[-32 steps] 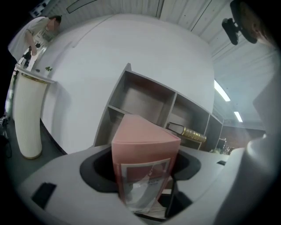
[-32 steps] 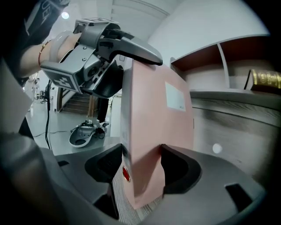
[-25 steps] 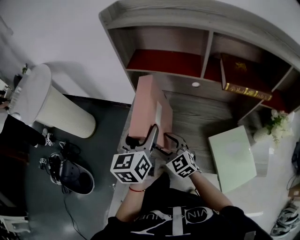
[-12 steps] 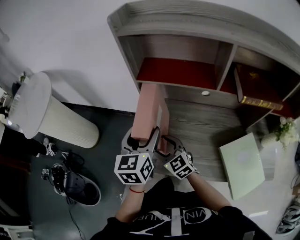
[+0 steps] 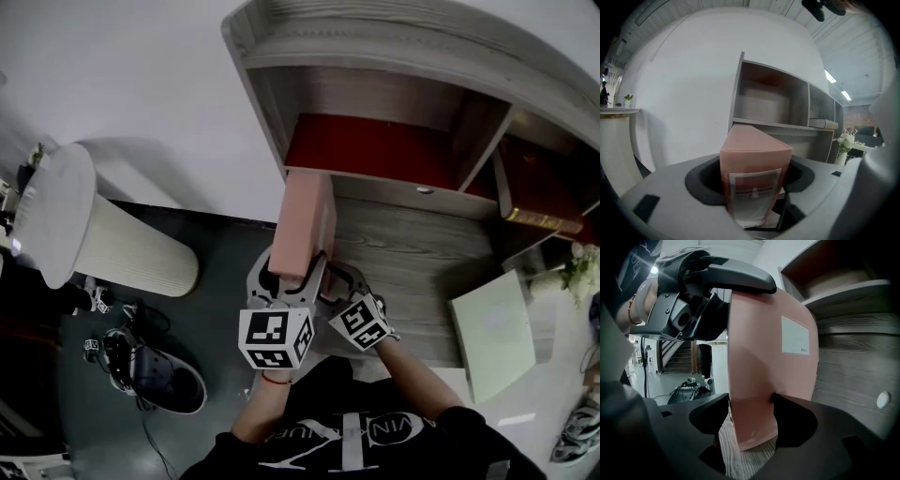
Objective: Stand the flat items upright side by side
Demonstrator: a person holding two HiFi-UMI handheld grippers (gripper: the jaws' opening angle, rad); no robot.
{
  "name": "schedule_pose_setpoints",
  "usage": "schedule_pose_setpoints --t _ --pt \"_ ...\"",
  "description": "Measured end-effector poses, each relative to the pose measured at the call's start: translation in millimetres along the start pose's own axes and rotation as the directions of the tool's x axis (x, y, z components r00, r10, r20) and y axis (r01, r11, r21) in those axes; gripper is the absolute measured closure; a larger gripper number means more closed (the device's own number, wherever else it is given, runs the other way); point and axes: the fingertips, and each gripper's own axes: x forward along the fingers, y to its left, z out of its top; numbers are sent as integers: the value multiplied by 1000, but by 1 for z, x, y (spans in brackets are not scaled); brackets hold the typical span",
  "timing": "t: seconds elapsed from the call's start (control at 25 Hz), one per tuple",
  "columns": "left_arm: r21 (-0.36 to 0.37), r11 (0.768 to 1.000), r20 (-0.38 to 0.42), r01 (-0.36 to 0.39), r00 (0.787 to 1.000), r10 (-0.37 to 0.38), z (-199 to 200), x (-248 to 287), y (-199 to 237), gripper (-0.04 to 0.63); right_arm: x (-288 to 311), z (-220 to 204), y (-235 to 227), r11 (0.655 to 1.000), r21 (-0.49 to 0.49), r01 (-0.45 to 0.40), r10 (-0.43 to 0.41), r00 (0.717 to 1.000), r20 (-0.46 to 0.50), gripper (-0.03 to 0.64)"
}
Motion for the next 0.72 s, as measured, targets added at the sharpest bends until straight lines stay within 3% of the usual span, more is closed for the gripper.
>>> schedule_pose_setpoints --t 0.72 --pt "75 996 19 57 998 -59 9 33 12 270 28 8 -27 999 43 -3 2 1000 14 308"
